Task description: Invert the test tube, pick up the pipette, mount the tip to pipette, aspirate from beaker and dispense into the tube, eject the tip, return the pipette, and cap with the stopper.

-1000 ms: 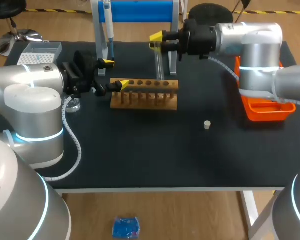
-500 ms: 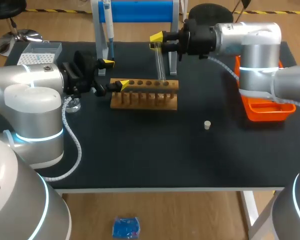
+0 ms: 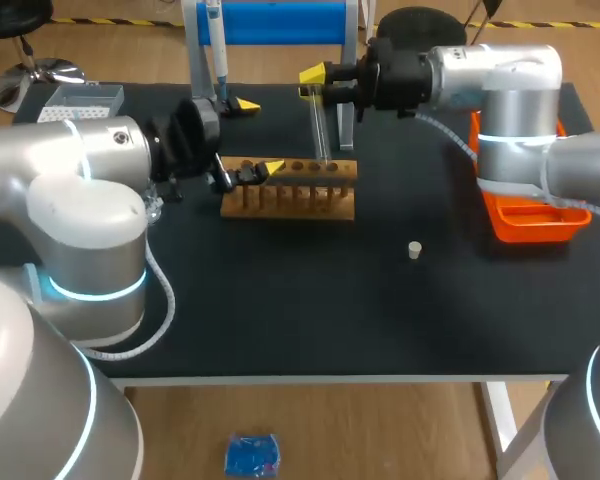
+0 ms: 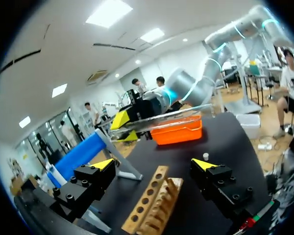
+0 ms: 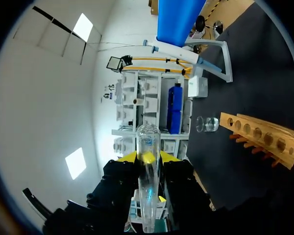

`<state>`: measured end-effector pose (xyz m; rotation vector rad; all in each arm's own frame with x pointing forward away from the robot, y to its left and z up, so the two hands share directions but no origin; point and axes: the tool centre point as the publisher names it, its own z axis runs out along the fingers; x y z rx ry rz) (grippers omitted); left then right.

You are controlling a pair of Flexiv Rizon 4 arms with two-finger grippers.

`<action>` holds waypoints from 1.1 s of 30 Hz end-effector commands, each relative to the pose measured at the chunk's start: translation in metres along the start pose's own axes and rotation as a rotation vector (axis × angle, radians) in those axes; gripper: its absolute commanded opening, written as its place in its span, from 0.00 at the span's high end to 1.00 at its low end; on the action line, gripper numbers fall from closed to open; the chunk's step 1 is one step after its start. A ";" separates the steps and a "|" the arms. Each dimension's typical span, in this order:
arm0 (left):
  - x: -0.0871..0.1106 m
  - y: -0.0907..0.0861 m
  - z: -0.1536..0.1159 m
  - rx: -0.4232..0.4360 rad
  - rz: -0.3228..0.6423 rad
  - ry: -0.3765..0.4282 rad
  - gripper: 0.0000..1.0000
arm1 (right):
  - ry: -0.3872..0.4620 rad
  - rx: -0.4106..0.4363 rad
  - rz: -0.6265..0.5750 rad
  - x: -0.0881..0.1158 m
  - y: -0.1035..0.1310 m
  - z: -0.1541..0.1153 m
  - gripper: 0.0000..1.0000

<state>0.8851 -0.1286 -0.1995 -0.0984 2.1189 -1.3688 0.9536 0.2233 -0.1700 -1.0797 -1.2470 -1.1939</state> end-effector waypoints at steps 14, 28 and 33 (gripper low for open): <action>-0.009 0.004 -0.001 0.564 0.983 0.060 0.00 | -0.002 0.001 -0.001 0.000 0.000 0.000 1.00; -0.010 -0.029 -0.008 0.527 1.494 0.327 0.00 | -0.002 0.001 -0.001 0.000 0.000 0.000 1.00; -0.003 -0.031 -0.002 0.467 1.559 0.325 0.00 | -0.002 0.001 -0.001 0.000 0.000 0.000 1.00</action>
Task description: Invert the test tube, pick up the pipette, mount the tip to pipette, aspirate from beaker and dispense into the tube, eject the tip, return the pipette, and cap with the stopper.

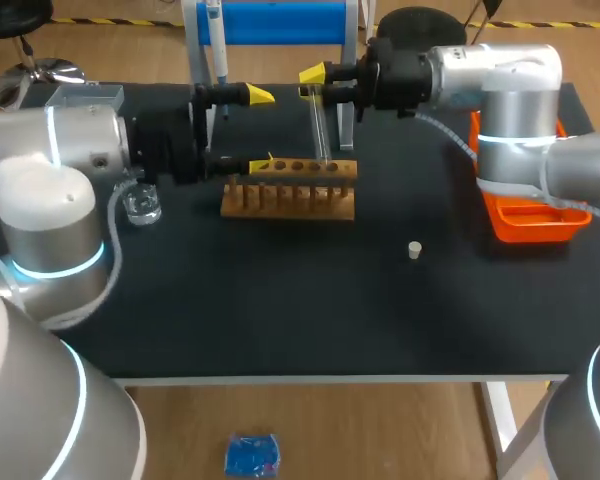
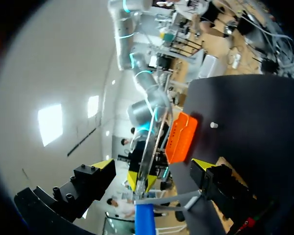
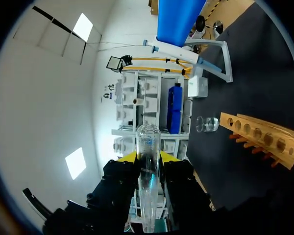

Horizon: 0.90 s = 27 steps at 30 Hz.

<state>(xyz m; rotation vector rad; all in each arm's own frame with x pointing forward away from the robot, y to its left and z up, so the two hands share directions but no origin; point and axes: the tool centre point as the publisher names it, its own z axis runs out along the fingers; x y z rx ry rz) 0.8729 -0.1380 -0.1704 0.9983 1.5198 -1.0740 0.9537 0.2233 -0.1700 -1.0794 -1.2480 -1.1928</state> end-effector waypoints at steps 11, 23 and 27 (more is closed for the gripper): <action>-0.004 -0.001 0.018 0.092 0.673 0.286 0.00 | -0.001 0.000 -0.001 0.000 0.000 0.000 1.00; 0.000 0.003 0.021 0.032 0.504 0.146 0.00 | -0.001 0.000 -0.001 0.000 0.000 0.000 1.00; 0.002 -0.003 0.025 0.012 0.447 0.136 0.00 | -0.001 0.000 -0.001 0.000 0.000 0.000 1.00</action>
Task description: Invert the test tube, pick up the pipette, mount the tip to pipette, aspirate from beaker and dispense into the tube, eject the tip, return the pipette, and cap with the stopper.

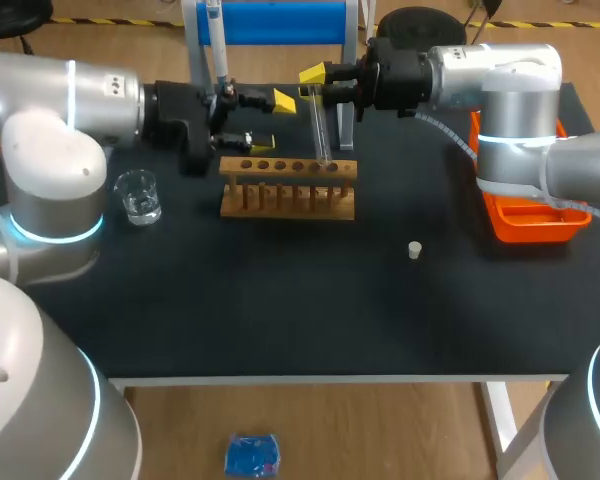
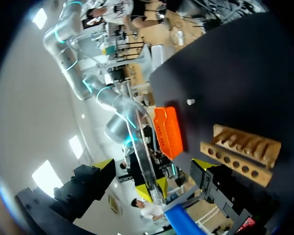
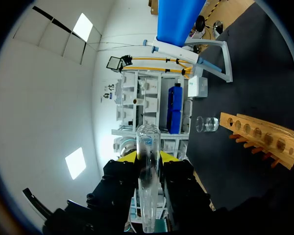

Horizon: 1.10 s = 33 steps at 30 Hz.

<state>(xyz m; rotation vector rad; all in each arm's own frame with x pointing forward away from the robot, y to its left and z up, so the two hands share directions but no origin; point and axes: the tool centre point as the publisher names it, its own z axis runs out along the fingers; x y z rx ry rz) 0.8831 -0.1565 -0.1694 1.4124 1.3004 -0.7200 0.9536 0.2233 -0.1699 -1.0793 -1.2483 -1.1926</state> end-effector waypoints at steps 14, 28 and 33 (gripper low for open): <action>0.002 -0.006 0.011 -0.034 -0.255 -0.157 0.00 | -0.001 0.000 -0.001 0.000 0.000 0.000 1.00; 0.000 -0.002 0.013 -0.033 -0.384 -0.244 0.00 | -0.001 0.000 -0.001 0.000 0.000 0.000 1.00; -0.006 -0.004 0.017 -0.037 -0.361 -0.245 0.00 | -0.001 0.000 -0.001 0.000 0.000 0.000 1.00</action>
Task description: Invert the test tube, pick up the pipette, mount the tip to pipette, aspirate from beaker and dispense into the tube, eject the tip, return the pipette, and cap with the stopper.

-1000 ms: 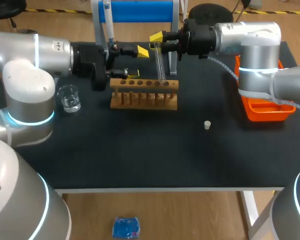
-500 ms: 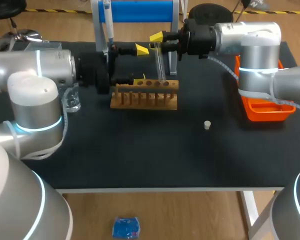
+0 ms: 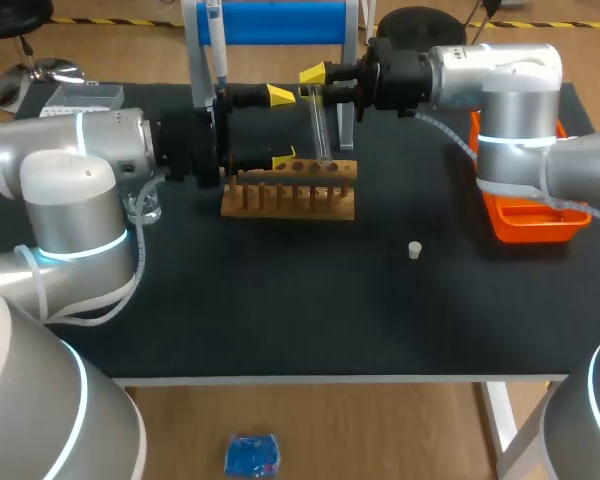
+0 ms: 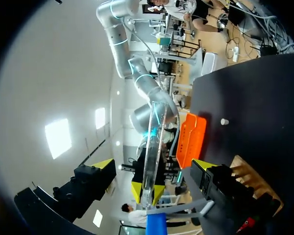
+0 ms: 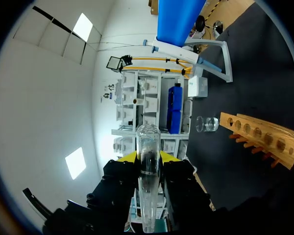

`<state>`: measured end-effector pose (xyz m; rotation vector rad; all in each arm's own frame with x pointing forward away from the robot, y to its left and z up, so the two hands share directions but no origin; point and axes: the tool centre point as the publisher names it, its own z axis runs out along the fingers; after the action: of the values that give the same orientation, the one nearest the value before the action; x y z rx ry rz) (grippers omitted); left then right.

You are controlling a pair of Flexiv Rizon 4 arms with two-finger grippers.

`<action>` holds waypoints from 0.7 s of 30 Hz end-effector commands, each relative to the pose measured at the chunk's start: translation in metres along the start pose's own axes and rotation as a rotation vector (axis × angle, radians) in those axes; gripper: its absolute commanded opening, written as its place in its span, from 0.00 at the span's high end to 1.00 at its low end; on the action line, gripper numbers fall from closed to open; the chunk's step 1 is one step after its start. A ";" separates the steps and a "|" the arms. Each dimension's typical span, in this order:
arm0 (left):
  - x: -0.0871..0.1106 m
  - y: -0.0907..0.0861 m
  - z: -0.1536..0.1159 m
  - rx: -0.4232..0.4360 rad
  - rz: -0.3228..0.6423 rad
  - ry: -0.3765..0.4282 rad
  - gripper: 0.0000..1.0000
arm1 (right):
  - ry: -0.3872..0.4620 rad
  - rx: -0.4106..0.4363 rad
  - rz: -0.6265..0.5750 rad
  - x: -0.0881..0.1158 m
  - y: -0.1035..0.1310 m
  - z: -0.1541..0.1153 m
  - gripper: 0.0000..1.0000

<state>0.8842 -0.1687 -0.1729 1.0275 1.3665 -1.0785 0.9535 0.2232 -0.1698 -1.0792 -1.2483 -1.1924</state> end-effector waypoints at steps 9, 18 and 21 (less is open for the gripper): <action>-0.012 -0.009 0.019 0.015 0.023 0.009 0.00 | -0.001 0.000 -0.001 0.000 0.000 0.000 1.00; -0.015 -0.016 0.038 0.108 0.049 0.013 0.00 | -0.001 0.000 -0.001 0.000 0.000 0.000 1.00; -0.014 -0.016 0.041 0.118 0.044 0.013 0.00 | -0.001 0.000 -0.001 0.000 0.000 0.000 1.00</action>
<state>0.8723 -0.2087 -0.1574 1.1315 1.3033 -1.1218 0.9535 0.2231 -0.1699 -1.0793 -1.2481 -1.1927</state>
